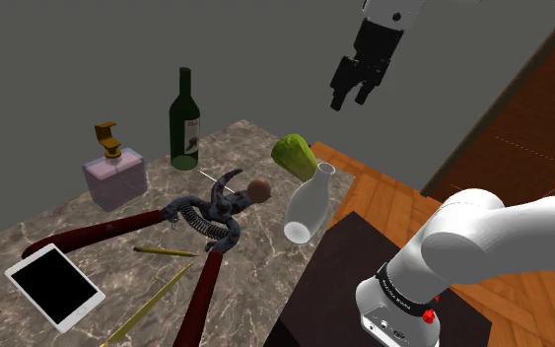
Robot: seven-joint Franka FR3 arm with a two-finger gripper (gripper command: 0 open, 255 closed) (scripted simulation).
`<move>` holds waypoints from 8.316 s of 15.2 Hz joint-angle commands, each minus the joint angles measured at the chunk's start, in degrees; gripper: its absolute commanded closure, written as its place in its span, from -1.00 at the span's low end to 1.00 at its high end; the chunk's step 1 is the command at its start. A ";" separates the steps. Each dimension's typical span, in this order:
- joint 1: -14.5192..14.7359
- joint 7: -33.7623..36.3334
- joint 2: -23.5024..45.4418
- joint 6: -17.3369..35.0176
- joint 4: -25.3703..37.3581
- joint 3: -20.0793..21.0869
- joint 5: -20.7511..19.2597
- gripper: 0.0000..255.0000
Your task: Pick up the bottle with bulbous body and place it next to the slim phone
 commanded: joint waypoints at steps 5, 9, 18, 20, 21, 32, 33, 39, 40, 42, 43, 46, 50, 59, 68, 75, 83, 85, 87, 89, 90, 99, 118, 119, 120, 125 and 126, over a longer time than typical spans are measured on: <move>0.65 2.82 -4.57 5.57 -9.69 1.50 2.04 -1.00; 1.72 5.75 -8.37 11.24 -18.66 3.45 4.53 -1.00; 3.10 7.96 -9.33 20.78 -28.78 5.78 7.27 -1.00; 3.15 7.95 -8.88 22.24 -29.78 5.94 7.43 -1.00; 3.16 7.95 -8.89 22.23 -29.79 5.94 7.43 -1.00; 3.15 7.95 -8.89 22.23 -29.78 5.94 7.43 1.00; 3.16 7.95 -8.89 22.22 -29.78 5.94 7.43 1.00; 3.10 7.94 -9.12 21.34 -29.12 5.83 7.32 1.00; 3.05 7.93 -9.31 20.47 -28.44 5.72 7.21 1.00; 2.94 7.92 -9.65 18.75 -27.05 5.51 6.99 1.00; 2.89 7.92 -9.79 17.91 -26.35 5.40 6.89 1.00; 2.73 7.91 -10.07 15.46 -24.18 5.11 6.58 1.00; 2.52 7.89 -10.21 12.33 -21.17 4.73 6.21 1.00; 2.11 7.89 -9.60 5.73 -13.96 4.00 5.46 1.00; 1.74 7.92 -7.99 -0.46 -6.16 3.42 4.85 1.00; 1.48 7.96 -6.16 -5.11 0.33 3.06 4.44 1.00; 1.20 8.04 -3.51 -10.37 8.24 2.75 4.03 1.00; 1.13 8.07 -2.77 -11.69 10.29 2.69 3.94 1.00; 1.06 8.10 -1.97 -13.02 12.42 2.63 3.85 1.00; 1.00 8.13 -1.14 -14.35 14.57 2.58 3.77 1.00; 0.96 8.15 -0.71 -15.01 15.66 2.56 3.72 1.00; 0.67 8.35 3.57 -21.17 26.10 2.45 3.37 1.00; 1.96 29.75 18.57 -3.07 24.85 24.01 9.36 1.00; 1.94 31.06 20.05 -2.10 25.41 25.32 9.11 1.00; 1.91 32.40 21.61 -1.16 26.04 26.64 8.77 1.00; 1.89 39.82 30.77 3.09 30.32 33.40 5.20 1.00; 2.00 41.48 32.92 3.80 31.42 34.73 4.05 1.00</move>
